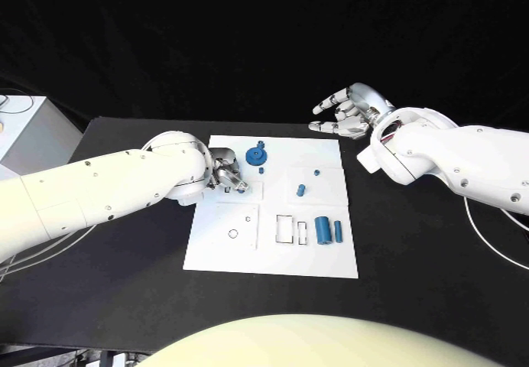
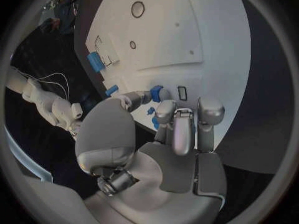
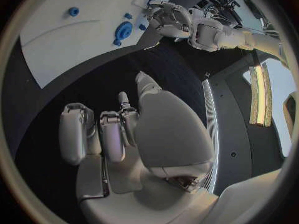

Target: Assemble the parts on the task board

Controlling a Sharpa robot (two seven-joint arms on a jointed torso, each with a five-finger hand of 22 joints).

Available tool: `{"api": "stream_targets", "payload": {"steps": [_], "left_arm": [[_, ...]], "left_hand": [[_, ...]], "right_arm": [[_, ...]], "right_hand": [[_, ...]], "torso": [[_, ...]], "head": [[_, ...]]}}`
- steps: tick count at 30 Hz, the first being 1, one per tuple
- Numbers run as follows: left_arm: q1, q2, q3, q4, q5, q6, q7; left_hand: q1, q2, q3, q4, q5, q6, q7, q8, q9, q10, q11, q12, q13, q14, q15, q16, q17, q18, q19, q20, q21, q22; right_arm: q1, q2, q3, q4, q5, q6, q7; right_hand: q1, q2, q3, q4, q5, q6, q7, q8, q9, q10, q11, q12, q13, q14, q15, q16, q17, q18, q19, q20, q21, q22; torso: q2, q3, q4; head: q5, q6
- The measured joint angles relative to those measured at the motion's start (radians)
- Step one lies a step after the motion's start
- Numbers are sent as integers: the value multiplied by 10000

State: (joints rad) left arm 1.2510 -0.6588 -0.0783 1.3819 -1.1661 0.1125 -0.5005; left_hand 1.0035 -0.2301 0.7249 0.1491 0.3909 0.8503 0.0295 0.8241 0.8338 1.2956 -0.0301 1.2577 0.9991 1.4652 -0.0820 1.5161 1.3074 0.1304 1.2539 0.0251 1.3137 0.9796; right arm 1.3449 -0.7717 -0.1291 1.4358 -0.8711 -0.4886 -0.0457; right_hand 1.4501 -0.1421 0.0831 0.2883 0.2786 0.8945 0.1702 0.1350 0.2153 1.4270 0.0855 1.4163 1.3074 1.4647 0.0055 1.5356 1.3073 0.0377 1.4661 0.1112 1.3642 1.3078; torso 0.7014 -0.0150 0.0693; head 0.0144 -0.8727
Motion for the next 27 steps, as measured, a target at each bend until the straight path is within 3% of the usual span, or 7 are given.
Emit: {"api": "stream_targets", "payload": {"steps": [5,13,27], "left_arm": [[-3,-64,8,45,-15,-2,12],[-22,-166,0,135,-46,-4,19],[-37,-252,25,219,-71,-32,12]], "left_hand": [[0,0,-176,-139,0,114,4,-95,-4,0,0,0,0,0,0,0,0,0,0,0,-16,-35],[68,-60,-1597,539,-35,182,9,-193,67,-39,-39,0,-5,0,0,0,0,-1,0,0,-97,-141],[195,-76,-2581,1358,-205,216,43,-311,123,-39,-39,0,35,0,0,0,0,0,1,1,-137,-132]], "right_arm": [[0,-13,0,4,9,0,3],[0,-25,0,6,19,7,10],[-7,-30,0,1,28,8,18]], "right_hand": [[0,0,0,0,0,0,0,0,0,0,0,0,0,0,0,0,0,0,0,0,0,-1],[-39,-40,0,0,0,0,0,0,-9,0,0,0,7,0,0,0,0,0,0,0,0,-2],[-39,-40,0,0,0,0,0,0,-8,0,0,0,6,0,0,0,0,0,0,0,0,-4]], "torso": [[-5,-1,-1],[-6,-8,0],[-5,-8,5]], "head": [[-1,0],[-17,15],[-23,55]]}}
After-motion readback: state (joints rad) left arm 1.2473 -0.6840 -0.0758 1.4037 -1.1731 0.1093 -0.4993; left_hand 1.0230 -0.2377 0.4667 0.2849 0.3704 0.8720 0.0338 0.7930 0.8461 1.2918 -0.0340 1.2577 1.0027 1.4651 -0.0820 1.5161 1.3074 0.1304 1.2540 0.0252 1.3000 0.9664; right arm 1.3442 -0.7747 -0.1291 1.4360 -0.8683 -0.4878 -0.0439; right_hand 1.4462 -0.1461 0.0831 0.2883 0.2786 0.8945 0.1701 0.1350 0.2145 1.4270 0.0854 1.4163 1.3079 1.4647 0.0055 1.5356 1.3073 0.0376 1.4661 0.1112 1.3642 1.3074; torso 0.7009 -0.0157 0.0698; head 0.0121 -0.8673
